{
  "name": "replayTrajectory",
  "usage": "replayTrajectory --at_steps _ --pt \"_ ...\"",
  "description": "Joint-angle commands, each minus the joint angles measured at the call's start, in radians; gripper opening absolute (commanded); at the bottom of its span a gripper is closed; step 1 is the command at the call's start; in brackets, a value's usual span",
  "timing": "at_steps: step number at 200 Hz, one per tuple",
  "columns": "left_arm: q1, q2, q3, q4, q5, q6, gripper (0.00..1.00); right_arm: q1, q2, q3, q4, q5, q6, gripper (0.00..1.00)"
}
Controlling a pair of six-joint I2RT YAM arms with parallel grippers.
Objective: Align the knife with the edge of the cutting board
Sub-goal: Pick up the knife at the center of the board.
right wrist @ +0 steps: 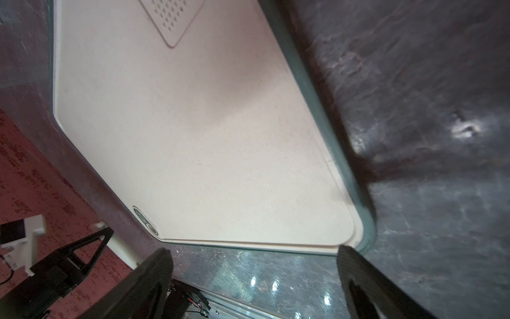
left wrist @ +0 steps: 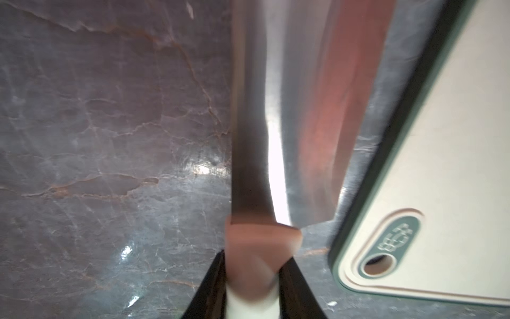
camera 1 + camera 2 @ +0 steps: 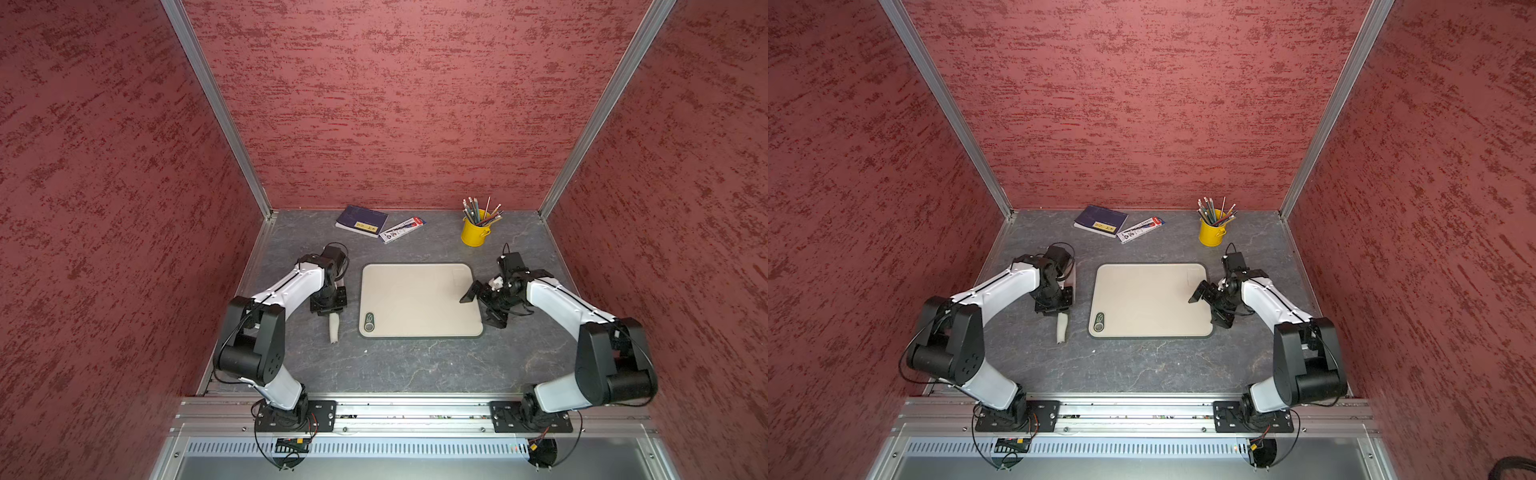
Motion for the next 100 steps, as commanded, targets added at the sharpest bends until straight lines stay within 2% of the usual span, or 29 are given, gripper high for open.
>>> replayTrajectory --at_steps 1,29,48,76,100 --pt "-0.004 -0.048 0.058 -0.037 0.077 -0.048 0.00 0.008 -0.020 -0.022 0.003 0.036 -0.002 0.98" --pt "-0.048 -0.093 0.096 -0.060 0.104 -0.158 0.00 0.008 -0.074 -0.017 -0.022 0.086 -0.010 0.98" --pt "-0.115 -0.105 0.120 -0.067 0.115 -0.228 0.00 0.006 -0.108 -0.028 -0.033 0.153 -0.013 0.98" --pt "-0.274 -0.061 0.183 -0.086 0.125 -0.337 0.00 0.001 -0.144 -0.069 -0.047 0.286 -0.016 0.98" --pt "-0.441 0.017 0.280 -0.108 0.117 -0.410 0.00 0.001 -0.187 -0.080 -0.061 0.316 -0.017 0.98"
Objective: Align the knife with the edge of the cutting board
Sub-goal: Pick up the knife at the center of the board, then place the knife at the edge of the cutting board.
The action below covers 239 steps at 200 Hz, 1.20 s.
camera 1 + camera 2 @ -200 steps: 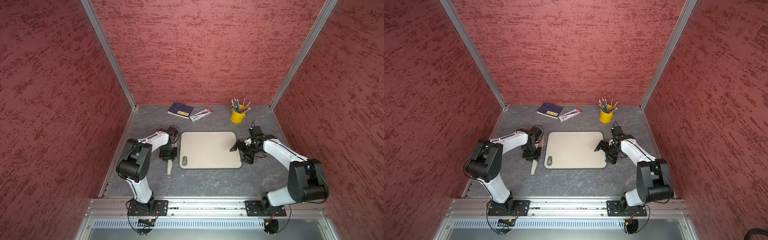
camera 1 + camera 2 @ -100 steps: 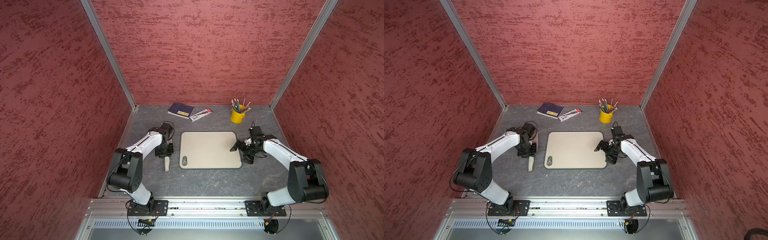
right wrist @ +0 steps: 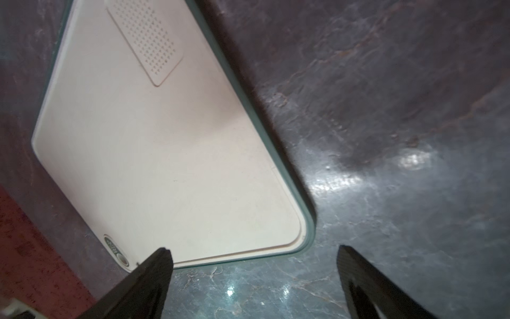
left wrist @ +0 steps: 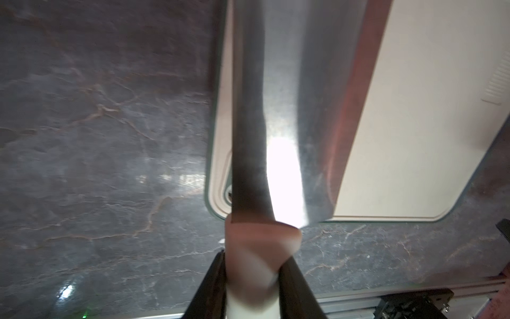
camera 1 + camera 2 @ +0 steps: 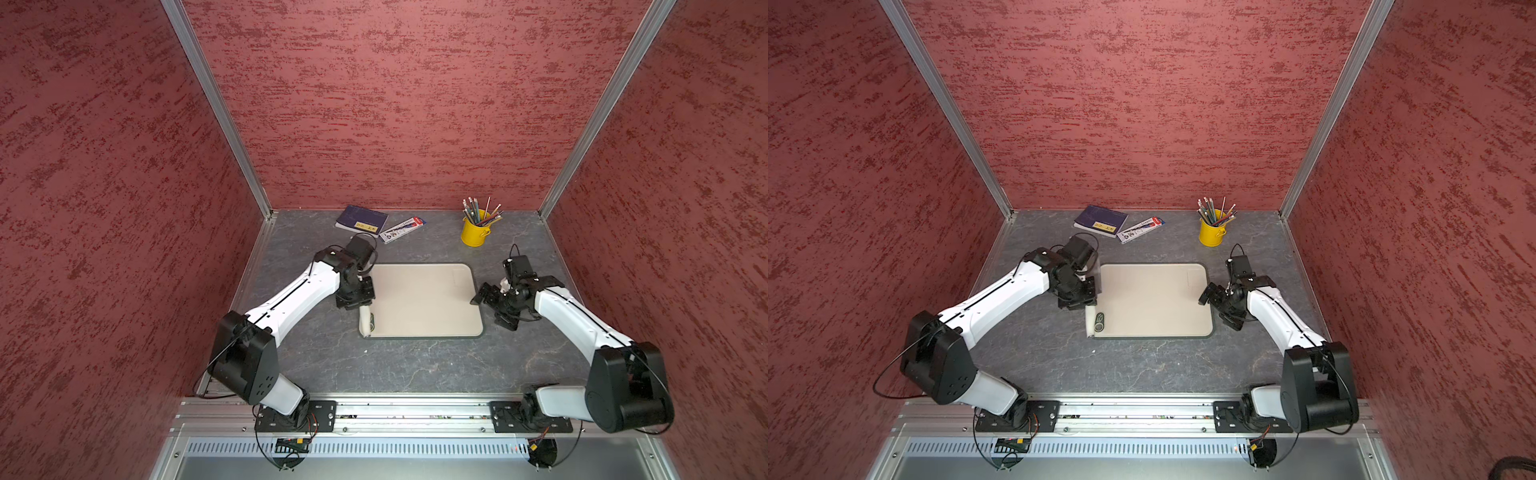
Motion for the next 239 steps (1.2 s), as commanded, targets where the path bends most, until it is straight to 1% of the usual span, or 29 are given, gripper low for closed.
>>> replayTrajectory --at_steps 1,15,29,44,65,82,90,104,119,134,161,193,213,239 --pt "-0.135 0.062 0.089 -0.021 0.016 -0.116 0.00 0.000 -0.048 -0.027 -0.033 0.104 -0.011 0.98" --pt "-0.210 0.122 0.148 -0.039 0.018 -0.162 0.00 -0.003 -0.084 -0.037 -0.064 0.131 -0.008 0.98" --pt "-0.286 0.178 0.219 -0.047 -0.005 -0.205 0.00 -0.014 -0.129 -0.044 -0.113 0.178 -0.009 0.98" --pt "-0.364 0.245 0.290 -0.050 -0.032 -0.258 0.00 -0.035 -0.178 -0.080 -0.124 0.179 -0.030 0.98" --pt "-0.440 0.362 0.388 -0.036 -0.013 -0.339 0.00 -0.052 -0.217 -0.135 -0.146 0.164 -0.056 0.98" --pt "-0.495 0.450 0.484 -0.036 0.003 -0.402 0.00 -0.031 -0.219 -0.148 -0.165 0.113 -0.017 0.98" --pt "-0.523 0.493 0.540 -0.052 -0.012 -0.421 0.00 -0.023 -0.221 -0.157 -0.166 0.089 0.020 0.98" --pt "-0.559 0.576 0.656 -0.106 -0.041 -0.442 0.00 -0.015 -0.247 -0.176 -0.161 0.086 0.091 0.98" --pt "-0.579 0.656 0.750 -0.160 -0.057 -0.468 0.00 0.011 -0.242 -0.175 -0.162 0.112 0.128 0.98" --pt "-0.591 0.702 0.791 -0.152 -0.052 -0.494 0.00 0.036 -0.231 -0.150 -0.179 0.159 0.129 0.98" --pt "-0.597 0.730 0.779 -0.108 -0.039 -0.544 0.00 0.063 -0.230 -0.097 -0.225 0.271 0.143 0.98" --pt "-0.585 0.733 0.775 -0.078 -0.041 -0.535 0.00 0.062 -0.195 -0.068 -0.236 0.357 0.151 0.98" --pt "-0.574 0.743 0.776 -0.069 -0.023 -0.507 0.00 0.026 -0.166 -0.071 -0.202 0.352 0.147 0.98" --pt "-0.568 0.743 0.767 -0.064 -0.020 -0.475 0.00 -0.074 -0.129 -0.091 -0.138 0.246 0.154 0.98"
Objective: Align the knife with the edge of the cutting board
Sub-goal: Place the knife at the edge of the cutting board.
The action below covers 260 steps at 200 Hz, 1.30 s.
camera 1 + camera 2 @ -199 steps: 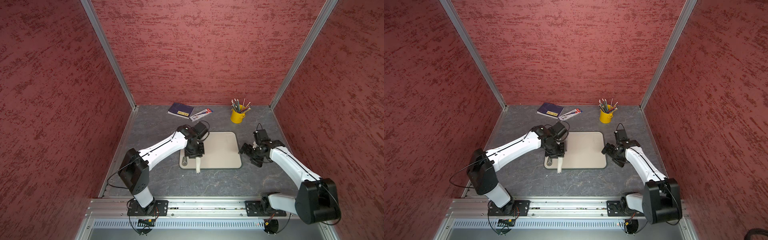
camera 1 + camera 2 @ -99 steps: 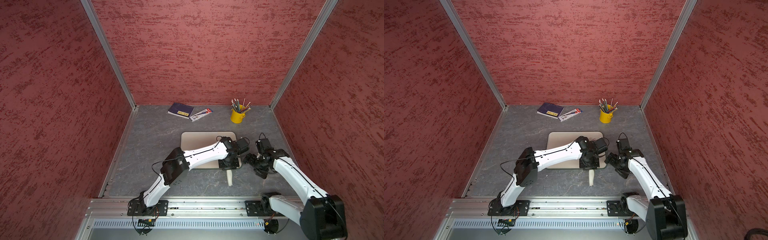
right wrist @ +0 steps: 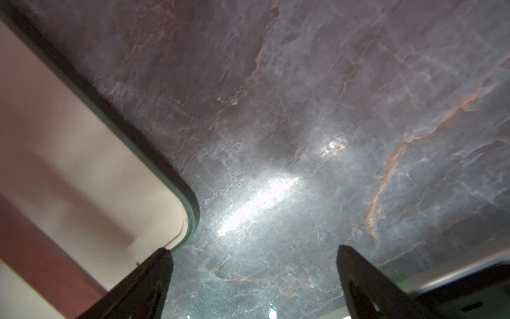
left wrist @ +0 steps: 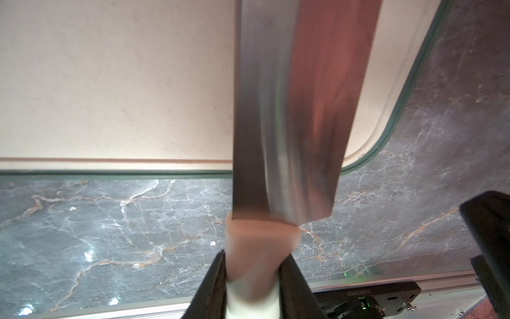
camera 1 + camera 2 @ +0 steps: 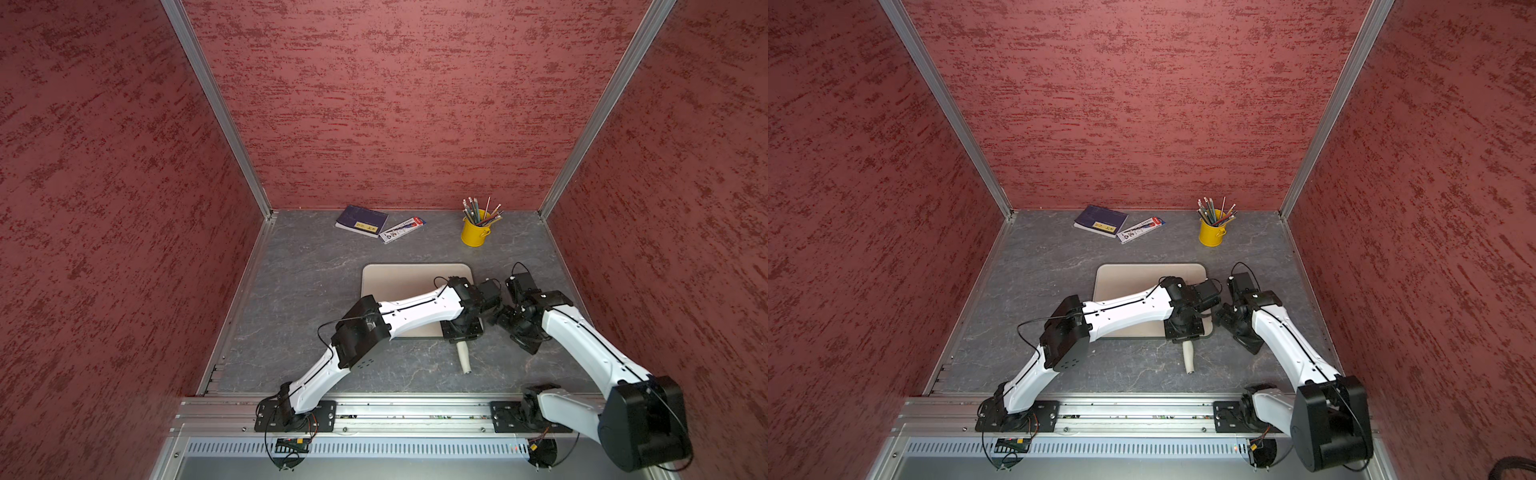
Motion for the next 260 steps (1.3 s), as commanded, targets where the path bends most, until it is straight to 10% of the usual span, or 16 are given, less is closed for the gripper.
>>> replayTrajectory --at_steps 1,97,260 --pt "0.007 0.005 0.000 0.020 -0.001 0.036 0.00 -0.078 0.026 0.009 0.060 -0.042 0.021 0.98" --pt "0.026 0.060 0.018 0.034 0.059 0.121 0.00 -0.395 0.091 -0.018 0.332 -0.366 0.023 0.98" --pt "-0.029 0.182 0.187 0.024 0.063 0.089 0.00 -0.401 0.213 0.015 0.379 -0.431 0.041 0.98"
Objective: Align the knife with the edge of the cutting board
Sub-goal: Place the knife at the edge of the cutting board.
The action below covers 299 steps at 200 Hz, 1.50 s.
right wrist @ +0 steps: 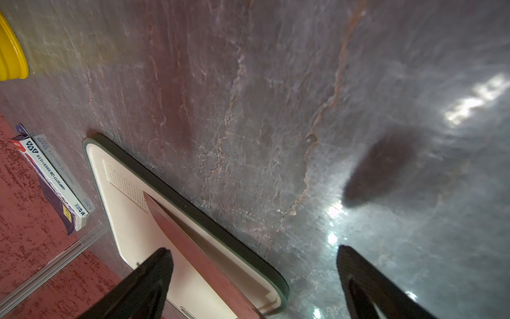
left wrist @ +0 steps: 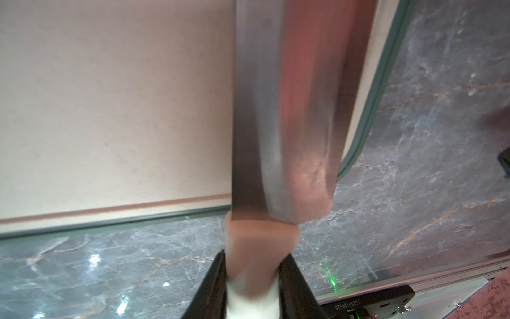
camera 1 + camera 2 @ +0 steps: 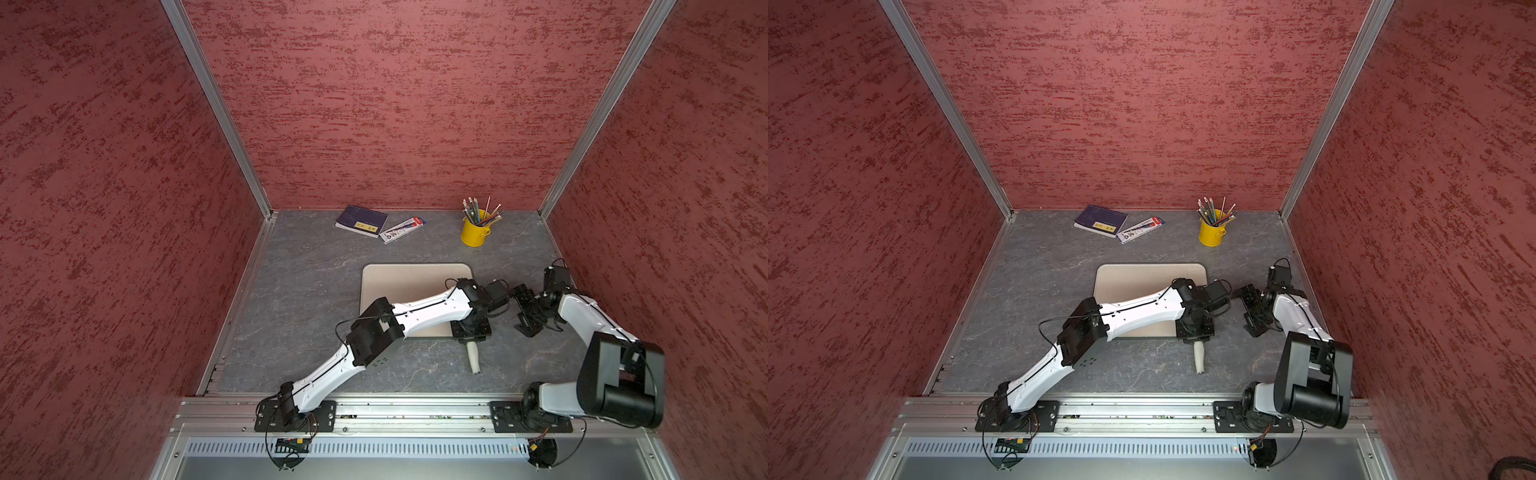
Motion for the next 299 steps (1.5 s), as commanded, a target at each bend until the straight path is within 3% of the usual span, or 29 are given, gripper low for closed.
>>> replayTrajectory --at_steps 1,108,299 --pt "-0.015 0.021 0.007 0.019 -0.001 0.026 0.00 -0.005 0.014 0.016 0.033 -0.015 0.009 0.98" --pt "-0.005 0.031 -0.006 0.054 0.001 -0.047 0.00 -0.007 0.021 -0.009 0.049 -0.035 0.013 0.98" --pt "-0.017 0.040 -0.042 0.052 -0.030 0.038 0.00 -0.006 -0.004 -0.034 0.035 -0.048 0.012 0.98"
